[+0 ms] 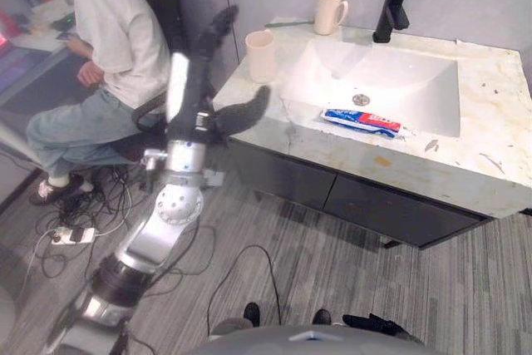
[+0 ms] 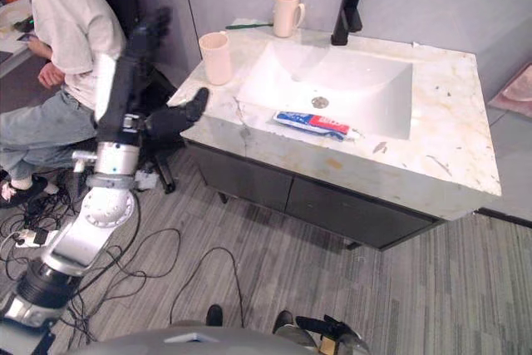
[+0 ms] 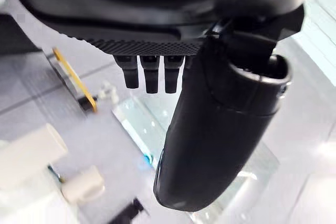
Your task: Organize the bathroom.
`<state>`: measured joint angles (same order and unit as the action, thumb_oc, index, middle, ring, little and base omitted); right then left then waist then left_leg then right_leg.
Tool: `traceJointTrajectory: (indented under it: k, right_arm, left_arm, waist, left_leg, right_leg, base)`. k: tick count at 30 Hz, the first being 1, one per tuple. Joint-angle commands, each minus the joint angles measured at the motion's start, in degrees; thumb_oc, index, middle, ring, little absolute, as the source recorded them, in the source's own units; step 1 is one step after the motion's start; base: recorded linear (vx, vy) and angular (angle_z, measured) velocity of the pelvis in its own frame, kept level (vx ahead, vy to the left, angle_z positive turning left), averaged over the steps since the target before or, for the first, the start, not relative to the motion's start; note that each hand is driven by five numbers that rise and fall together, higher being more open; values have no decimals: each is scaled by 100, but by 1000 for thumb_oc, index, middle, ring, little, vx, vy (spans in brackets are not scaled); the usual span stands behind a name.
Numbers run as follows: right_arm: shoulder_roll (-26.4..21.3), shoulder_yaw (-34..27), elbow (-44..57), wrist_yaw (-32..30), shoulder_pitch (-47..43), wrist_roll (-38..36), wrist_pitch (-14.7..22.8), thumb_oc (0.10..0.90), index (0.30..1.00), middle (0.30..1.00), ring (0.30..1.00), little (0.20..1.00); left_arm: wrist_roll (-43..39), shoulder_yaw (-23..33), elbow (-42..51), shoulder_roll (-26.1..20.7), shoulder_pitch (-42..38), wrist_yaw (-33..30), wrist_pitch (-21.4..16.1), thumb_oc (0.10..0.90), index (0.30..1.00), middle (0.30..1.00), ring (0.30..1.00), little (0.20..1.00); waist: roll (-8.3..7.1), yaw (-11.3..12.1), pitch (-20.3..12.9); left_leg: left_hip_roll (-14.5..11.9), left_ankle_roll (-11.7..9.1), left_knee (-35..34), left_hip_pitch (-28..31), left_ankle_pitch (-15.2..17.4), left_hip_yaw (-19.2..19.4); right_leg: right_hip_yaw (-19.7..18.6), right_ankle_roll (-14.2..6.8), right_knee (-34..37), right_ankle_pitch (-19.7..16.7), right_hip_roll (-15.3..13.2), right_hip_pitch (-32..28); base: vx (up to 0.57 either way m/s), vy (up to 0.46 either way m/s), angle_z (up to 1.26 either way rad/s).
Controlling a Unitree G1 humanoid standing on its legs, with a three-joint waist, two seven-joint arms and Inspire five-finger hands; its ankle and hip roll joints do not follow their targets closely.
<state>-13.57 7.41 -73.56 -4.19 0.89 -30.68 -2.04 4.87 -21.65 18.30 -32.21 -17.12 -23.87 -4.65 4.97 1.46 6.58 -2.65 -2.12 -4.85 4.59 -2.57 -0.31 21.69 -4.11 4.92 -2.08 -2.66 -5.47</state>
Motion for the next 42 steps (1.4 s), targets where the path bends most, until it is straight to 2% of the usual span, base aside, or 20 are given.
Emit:
traceJointTrajectory:
  k: [1, 2, 3, 4, 6, 8, 9, 13, 16, 22, 26, 28, 31, 32, 36, 37, 39, 40, 41, 42]
  right_arm:
    - [5, 228, -190, -18, -113, 361, -56, 800, 900, 900, 900, 900]
    - [-1, 235, -194, -19, -111, 364, -51, 800, 900, 900, 900, 900]
    - [-47, 210, -195, 7, -103, 460, -81, 800, 900, 900, 900, 900]
    - [-68, 211, -200, 12, -101, 517, -98, 800, 900, 900, 900, 900]
    - [-140, 182, -199, 44, -117, 633, -179, 800, 900, 900, 900, 900]
    - [-188, 176, -236, 86, -147, 666, -194, 800, 900, 900, 900, 900]
    - [-237, 171, -265, 133, -190, 729, -240, 800, 900, 900, 900, 900]
    - [-267, 232, -300, 185, -262, 688, -282, 800, 900, 900, 900, 900]
    - [-267, 277, -287, 186, -294, 583, -326, 800, 900, 900, 900, 900]
    - [-267, 305, -305, 121, -272, 505, -351, 800, 900, 900, 900, 900]
    - [-348, 251, -282, 97, -196, 598, -374, 800, 900, 900, 900, 900]
    - [-381, 197, -310, 135, -163, 623, -342, 800, 900, 900, 900, 900]
    - [-382, 149, -351, 154, -65, 722, -291, 800, 900, 900, 900, 900]
    - [-375, 133, -358, 157, 7, 750, -284, 800, 900, 900, 900, 900]
    - [-353, 123, -374, 145, 53, 814, -308, 800, 900, 900, 900, 900]
    - [-328, 185, -358, 102, 7, 863, -351, 800, 900, 900, 900, 900]
    - [-279, 200, -337, 85, -33, 867, -391, 800, 900, 900, 900, 900]
    - [-225, 185, -303, 108, -86, 901, -399, 800, 900, 900, 900, 900]
    - [-228, 146, -243, 166, -114, 1008, -378, 800, 900, 900, 900, 900]
    - [-235, 144, -230, 185, -130, 1005, -381, 800, 900, 900, 900, 900]
  left_arm:
    - [-24, 56, 364, -381, -1026, 398, 48, 800, 900, 900, 900, 900]
    - [-164, 20, 354, -417, -1085, 496, 110, 800, 900, 900, 900, 900]
    - [-365, -77, 262, -587, -1282, 1009, 272, 800, 900, 900, 900, 900]
    - [-525, -123, 240, -697, -1377, 1109, 313, 800, 900, 900, 900, 900]
    - [-653, -305, 115, -897, -1636, 1811, 528, 800, 900, 900, 900, 900]
    - [-983, -448, 76, -1067, -1840, 1938, 646, 800, 900, 900, 900, 900]
    - [-1027, -697, -116, -1215, -2152, 2372, 809, 800, 900, 900, 900, 900]
    - [-1376, -1246, -519, -1431, -2804, 2966, 1054, 800, 900, 900, 900, 900]
    - [-1288, -1697, -767, -1459, -3265, 3197, 1223, 800, 900, 900, 900, 900]
    - [-498, -2095, -992, -1434, -3721, 3273, 1238, 800, 900, 900, 900, 900]
    - [-354, -2071, -1159, -1466, -3774, 2862, 1126, 800, 900, 900, 900, 900]
    - [-354, -2003, -1230, -1529, -3743, 2684, 1013, 800, 900, 900, 900, 900]
    - [-151, -1703, -1387, -1725, -3578, 2261, 726, 800, 900, 900, 900, 900]
    - [-77, -1568, -1466, -1864, -3547, 2033, 482, 800, 900, 900, 900, 900]
    - [102, -1236, -1449, -1974, -3328, 1906, 265, 800, 900, 900, 900, 900]
    - [293, -978, -1392, -1965, -3161, 1973, 233, 800, 900, 900, 900, 900]
    - [377, -894, -1310, -1974, -3123, 2071, 277, 800, 900, 900, 900, 900]
    - [474, -938, -1279, -2058, -3180, 2320, 332, 800, 900, 900, 900, 900]
    - [358, -1128, -1361, -2158, -3301, 2411, 367, 800, 900, 900, 900, 900]
    - [360, -1192, -1410, -2146, -3341, 2407, 379, 800, 900, 900, 900, 900]
  waist:
    - [-229, -181, -149]
    - [-222, -193, -152]
    - [-189, -249, -170]
    - [-169, -276, -178]
    - [-122, -336, -191]
    - [-90, -370, -188]
    - [-45, -429, -193]
    - [5, -535, -218]
    - [31, -628, -237]
    - [29, -755, -187]
    - [-71, -782, -72]
    - [-70, -768, -33]
    - [1, -727, -16]
    - [34, -706, -21]
    - [28, -569, -22]
    - [16, -507, -38]
    - [28, -463, -46]
    - [72, -466, -15]
    - [131, -544, 61]
    - [132, -562, 80]
  left_leg:
    - [387, 17, -11, 27, 256, 322]
    - [389, 15, -12, 31, 257, 328]
    - [390, 5, -9, 47, 267, 371]
    - [391, 5, -8, 55, 268, 387]
    - [387, -4, -8, 70, 268, 433]
    - [382, -9, -2, 84, 268, 448]
    - [376, -11, -5, 115, 279, 482]
    - [367, -17, -9, 148, 278, 538]
    - [348, -46, -2, 159, 262, 601]
    - [321, -92, 229, 66, 289, 670]
    - [400, -116, 1014, -325, 481, 788]
    - [427, -96, 965, -357, 465, 811]
    - [494, -48, 445, -281, 235, 849]
    - [540, -62, 249, -307, 98, 883]
    - [628, -59, 275, -535, -30, 767]
    - [668, 34, 313, -524, 33, 655]
    - [648, 108, 326, -465, 69, 624]
    - [584, 223, 278, -290, 102, 647]
    - [518, 302, 237, -121, 146, 657]
    - [507, 312, 217, -69, 156, 649]
  right_leg:
    - [-652, -106, -67, 298, 111, -158]
    - [-659, -111, -61, 296, 111, -160]
    - [-679, -123, -46, 296, 111, -165]
    - [-691, -127, -43, 293, 114, -166]
    - [-726, -134, -40, 294, 122, -167]
    - [-731, -136, -42, 293, 120, -173]
    - [-761, -138, -42, 301, 129, -185]
    - [-812, -141, -27, 308, 155, -205]
    - [-824, -152, -17, 303, 176, -215]
    - [-902, -121, -49, 313, 179, -216]
    - [-916, -96, -158, 296, 93, -206]
    - [-901, -104, -182, 307, 95, -216]
    - [-905, -110, -176, 363, 193, -275]
    - [-937, -102, -168, 406, 264, -319]
    - [-1018, -41, -272, 537, 342, -381]
    - [-1090, -13, -435, 653, 344, -345]
    - [-1015, -45, -767, 760, 308, -254]
    - [-901, -252, -1733, 639, 177, 164]
    - [-955, -415, -2649, 522, 46, 647]
    - [-948, -432, -2751, 510, -5, 755]
  base:
    - [34, -22, -5]
    - [35, -23, -6]
    - [36, -24, -6]
    - [46, -29, -10]
    - [30, -19, -17]
    - [28, -19, -11]
    - [39, -28, -3]
    - [37, -33, 0]
    - [58, -51, -6]
    - [53, -47, -8]
    - [42, -26, -3]
    - [83, 18, -10]
    - [144, 35, -2]
    - [121, 22, 1]
    - [151, 32, -6]
    - [140, 37, -30]
    - [94, 21, -30]
    - [73, 42, -47]
    - [53, 40, -51]
    - [41, 4, -47]
